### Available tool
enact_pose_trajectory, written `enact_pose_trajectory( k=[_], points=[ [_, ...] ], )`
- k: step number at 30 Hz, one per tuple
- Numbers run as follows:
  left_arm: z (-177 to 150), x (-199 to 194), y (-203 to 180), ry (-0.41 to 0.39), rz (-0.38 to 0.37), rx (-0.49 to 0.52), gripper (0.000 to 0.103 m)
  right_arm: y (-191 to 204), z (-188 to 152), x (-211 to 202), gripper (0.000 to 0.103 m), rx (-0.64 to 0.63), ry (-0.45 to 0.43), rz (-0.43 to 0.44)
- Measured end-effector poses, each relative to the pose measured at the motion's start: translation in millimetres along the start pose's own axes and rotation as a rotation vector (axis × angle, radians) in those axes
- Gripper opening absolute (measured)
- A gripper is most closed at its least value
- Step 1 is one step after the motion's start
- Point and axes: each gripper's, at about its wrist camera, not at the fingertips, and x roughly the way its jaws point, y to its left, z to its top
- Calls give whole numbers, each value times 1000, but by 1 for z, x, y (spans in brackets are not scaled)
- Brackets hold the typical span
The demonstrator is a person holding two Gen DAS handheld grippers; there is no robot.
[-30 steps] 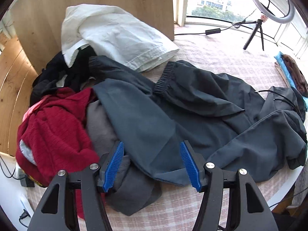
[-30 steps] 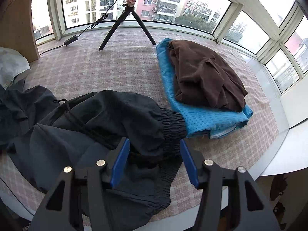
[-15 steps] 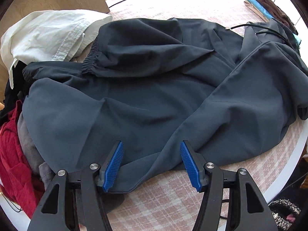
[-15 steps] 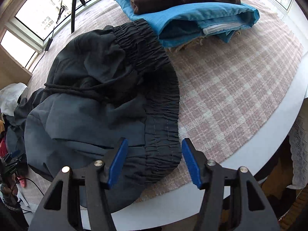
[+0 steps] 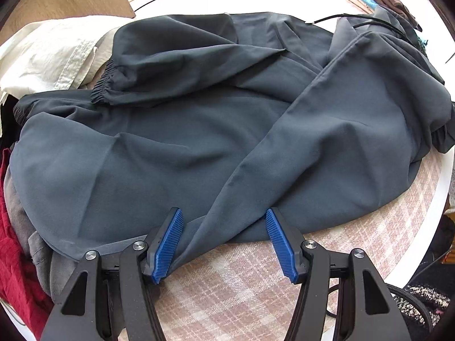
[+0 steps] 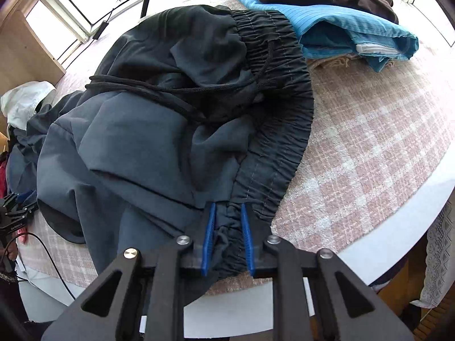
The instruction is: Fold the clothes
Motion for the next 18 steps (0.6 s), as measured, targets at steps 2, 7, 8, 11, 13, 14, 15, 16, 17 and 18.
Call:
enact_pose_trajectory(
  k=[2,7,8,11,13,14,15,16,17,18],
  points=[
    [-1,2,-4,-10,-5,14,45,-5,-1,-17,9,17,-36,-22],
    [0,0,-9,-35,-59,-4,3,-23,9,-70,7,60,-162,-128],
    [0,-6,-11,-47,-64,-8,3,-25,13,-82,7,59,-188,-148],
    [1,-36,-13,-89,-106,-27,2,-36,35,-116,5,49,-271,-204],
    [-6,-66,-18,-135,-110,1,2,-41,49,-145,1,21,-347,-301],
    [-9,-80,-20,-156,-112,16,2,-44,52,-160,1,1,-375,-353],
    [-9,-89,-18,-159,-122,33,3,-48,54,-173,1,-12,-391,-385],
    [-9,-97,-16,-163,-130,50,3,-57,52,-180,1,1,-366,-356],
    [-7,-98,-13,-166,-124,51,6,-64,52,-181,1,16,-334,-332],
    [-4,-100,-10,-170,-119,52,11,-64,49,-178,1,2,-317,-343]
  ],
)
